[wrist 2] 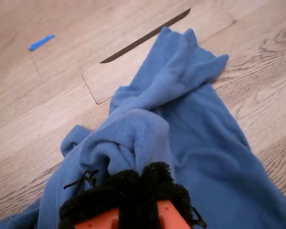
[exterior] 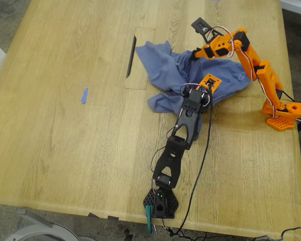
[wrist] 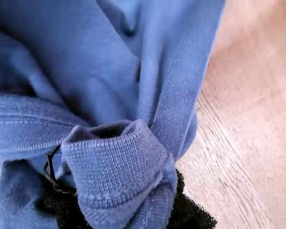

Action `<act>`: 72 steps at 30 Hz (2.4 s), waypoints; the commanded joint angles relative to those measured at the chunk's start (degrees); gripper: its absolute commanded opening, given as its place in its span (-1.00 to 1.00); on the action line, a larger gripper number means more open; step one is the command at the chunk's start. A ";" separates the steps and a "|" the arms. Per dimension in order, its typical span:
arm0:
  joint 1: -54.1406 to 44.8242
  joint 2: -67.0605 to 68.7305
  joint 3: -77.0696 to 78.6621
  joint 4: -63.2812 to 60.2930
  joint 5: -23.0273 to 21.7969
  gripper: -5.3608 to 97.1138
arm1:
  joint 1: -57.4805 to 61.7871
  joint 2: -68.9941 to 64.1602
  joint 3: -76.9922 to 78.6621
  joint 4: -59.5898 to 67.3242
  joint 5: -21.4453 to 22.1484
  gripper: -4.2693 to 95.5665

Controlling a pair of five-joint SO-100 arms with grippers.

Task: Fold a T-shirt

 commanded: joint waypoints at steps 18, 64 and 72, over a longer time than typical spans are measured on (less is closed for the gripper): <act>1.41 26.28 1.23 1.23 -0.18 -0.90 | -2.29 12.92 -3.16 -5.36 -1.23 -0.91; -11.25 43.59 -10.90 -23.91 -1.49 -0.90 | -7.56 22.76 -3.16 -35.60 -2.37 -0.91; -11.25 46.14 -11.07 -27.86 -2.20 -0.90 | -11.34 24.61 -3.16 -40.87 -2.81 -0.91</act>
